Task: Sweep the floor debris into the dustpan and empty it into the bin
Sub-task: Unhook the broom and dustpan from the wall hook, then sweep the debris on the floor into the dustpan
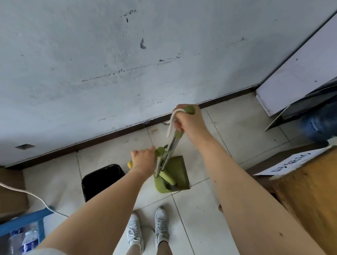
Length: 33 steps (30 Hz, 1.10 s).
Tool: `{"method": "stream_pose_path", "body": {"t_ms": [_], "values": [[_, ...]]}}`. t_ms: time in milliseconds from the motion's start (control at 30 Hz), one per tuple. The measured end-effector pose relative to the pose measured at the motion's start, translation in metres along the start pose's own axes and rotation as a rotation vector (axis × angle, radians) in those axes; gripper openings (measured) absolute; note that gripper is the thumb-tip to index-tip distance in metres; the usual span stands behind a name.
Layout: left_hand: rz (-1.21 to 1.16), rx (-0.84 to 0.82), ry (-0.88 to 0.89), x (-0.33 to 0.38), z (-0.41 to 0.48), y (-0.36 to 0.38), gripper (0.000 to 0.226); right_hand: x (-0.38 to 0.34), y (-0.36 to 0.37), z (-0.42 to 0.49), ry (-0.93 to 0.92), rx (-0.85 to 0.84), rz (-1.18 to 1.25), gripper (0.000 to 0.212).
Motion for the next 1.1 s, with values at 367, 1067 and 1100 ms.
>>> {"method": "stream_pose_path", "body": {"t_ms": [367, 1067, 1100], "values": [[-0.124, -0.267, -0.054, 0.011, 0.005, 0.008, 0.016, 0.016, -0.03, 0.004, 0.085, 0.176, 0.065, 0.037], [0.113, -0.316, 0.559, 0.118, -0.033, -0.068, 0.03, -0.014, -0.101, -0.193, -0.04, 1.198, 0.327, 0.029], [0.133, -0.309, 0.601, 0.126, -0.039, -0.071, 0.032, -0.011, -0.104, -0.205, -0.028, 1.228, 0.332, 0.032]]}}
Point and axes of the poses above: each hand's wrist, its own z-axis towards the middle knuckle, its own y-axis out of the palm, x = y × z, the point moved 4 cm from there along z, towards the middle knuckle, and after that the axes turned 6 degrees about y, right-handed, at the moved point
